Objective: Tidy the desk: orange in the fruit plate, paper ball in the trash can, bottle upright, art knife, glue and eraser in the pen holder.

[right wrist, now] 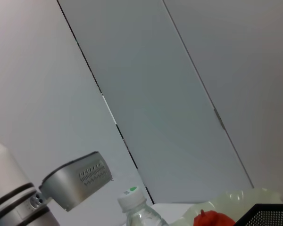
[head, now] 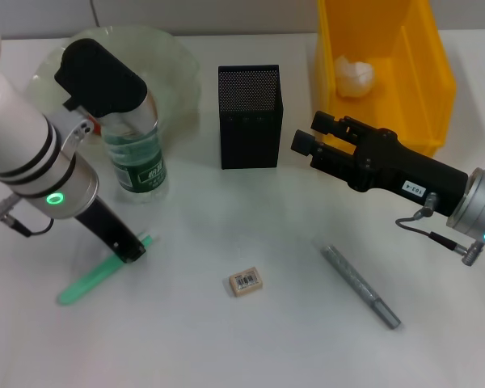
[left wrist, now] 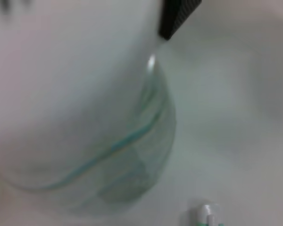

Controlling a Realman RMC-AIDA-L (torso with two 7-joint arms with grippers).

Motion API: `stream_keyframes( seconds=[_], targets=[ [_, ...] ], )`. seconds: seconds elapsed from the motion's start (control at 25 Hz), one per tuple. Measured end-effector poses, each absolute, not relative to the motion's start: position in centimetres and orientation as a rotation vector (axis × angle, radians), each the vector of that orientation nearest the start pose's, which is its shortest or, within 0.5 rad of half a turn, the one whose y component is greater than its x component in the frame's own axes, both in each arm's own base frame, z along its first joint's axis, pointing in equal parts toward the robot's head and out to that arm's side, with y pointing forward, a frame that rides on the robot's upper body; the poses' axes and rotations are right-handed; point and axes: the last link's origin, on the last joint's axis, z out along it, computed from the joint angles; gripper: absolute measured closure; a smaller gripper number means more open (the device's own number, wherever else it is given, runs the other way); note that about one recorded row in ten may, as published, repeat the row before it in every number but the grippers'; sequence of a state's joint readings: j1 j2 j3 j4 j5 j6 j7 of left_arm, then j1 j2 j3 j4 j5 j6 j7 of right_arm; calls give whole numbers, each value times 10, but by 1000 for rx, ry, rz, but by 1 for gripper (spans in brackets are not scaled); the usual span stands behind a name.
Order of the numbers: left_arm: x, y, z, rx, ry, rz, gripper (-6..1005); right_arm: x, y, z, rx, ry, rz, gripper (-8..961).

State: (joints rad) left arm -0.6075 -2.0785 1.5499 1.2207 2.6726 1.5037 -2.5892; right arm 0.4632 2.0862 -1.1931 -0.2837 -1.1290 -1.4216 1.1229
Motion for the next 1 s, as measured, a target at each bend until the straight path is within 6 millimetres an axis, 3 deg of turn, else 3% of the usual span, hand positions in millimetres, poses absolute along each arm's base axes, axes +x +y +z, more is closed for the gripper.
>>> stream_keyframes(
  seconds=[0.2, 0.28, 0.32, 0.48, 0.64, 0.68, 0.72, 0.88, 1.0],
  targets=[
    [-184, 342, -18, -2592, -812, 669, 803, 256, 309, -48, -2370, 807, 1188, 288],
    [-158, 337, 4, -2571, -692, 533, 803, 261, 308, -48, -2349, 817, 1182, 288],
    [-158, 337, 4, -2571, -692, 533, 803, 261, 308, -48, -2349, 817, 1182, 288],
    [-127, 326, 32, -2561, -568, 316, 801, 270, 306, -47, -2310, 849, 1155, 287],
    [-102, 321, 56, -2592, -482, -68, 794, 275, 307, -46, -2286, 862, 1137, 287],
    [-94, 323, 64, -2602, -442, -289, 792, 275, 307, -47, -2284, 863, 1132, 287],
    [-94, 323, 64, -2602, -442, -289, 791, 275, 307, -47, -2284, 863, 1132, 287],
    [-86, 332, 66, -2557, -366, -638, 784, 273, 307, -50, -2297, 871, 1131, 287],
    [-85, 337, 58, -2529, -304, -799, 778, 272, 306, -52, -2301, 877, 1133, 287]
  ],
)
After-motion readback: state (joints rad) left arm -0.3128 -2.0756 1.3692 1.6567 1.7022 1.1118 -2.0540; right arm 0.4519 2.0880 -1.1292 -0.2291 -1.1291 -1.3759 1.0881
